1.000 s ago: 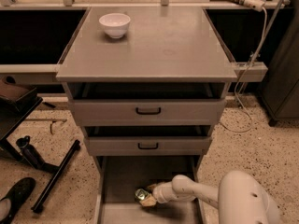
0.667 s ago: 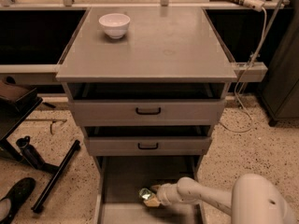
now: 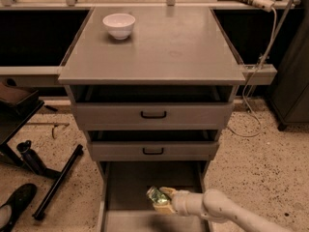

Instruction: Pick green can from bottom drawer and place on counter

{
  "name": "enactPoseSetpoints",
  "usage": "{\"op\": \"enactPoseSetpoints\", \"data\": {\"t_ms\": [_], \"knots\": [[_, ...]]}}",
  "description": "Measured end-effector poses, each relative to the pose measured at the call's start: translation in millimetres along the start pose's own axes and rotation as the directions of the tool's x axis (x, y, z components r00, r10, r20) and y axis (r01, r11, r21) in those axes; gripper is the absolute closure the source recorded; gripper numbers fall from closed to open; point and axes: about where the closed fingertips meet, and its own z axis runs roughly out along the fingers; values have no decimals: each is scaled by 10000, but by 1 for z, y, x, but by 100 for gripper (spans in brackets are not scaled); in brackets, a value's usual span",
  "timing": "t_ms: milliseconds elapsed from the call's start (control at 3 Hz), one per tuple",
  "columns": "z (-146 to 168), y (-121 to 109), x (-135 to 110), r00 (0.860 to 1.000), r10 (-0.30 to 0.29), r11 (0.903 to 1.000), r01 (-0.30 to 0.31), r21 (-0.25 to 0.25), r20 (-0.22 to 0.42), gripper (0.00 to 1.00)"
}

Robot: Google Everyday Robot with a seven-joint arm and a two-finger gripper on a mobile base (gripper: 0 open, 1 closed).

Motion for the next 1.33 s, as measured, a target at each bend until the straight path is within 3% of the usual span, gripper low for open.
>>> {"op": "enactPoseSetpoints", "data": {"t_ms": [333,667,1000,1333], "knots": [[-29,-8,7,9992,299,9979,-314,575,267,100],[-28,-8,7,9992,294,9979,-309,561,268,100],[-42,-14,-53,9984,-269,9992,253,322,505,100],[-72,-16,-168,9909,-986,9950,997,-67,915,100]]}}
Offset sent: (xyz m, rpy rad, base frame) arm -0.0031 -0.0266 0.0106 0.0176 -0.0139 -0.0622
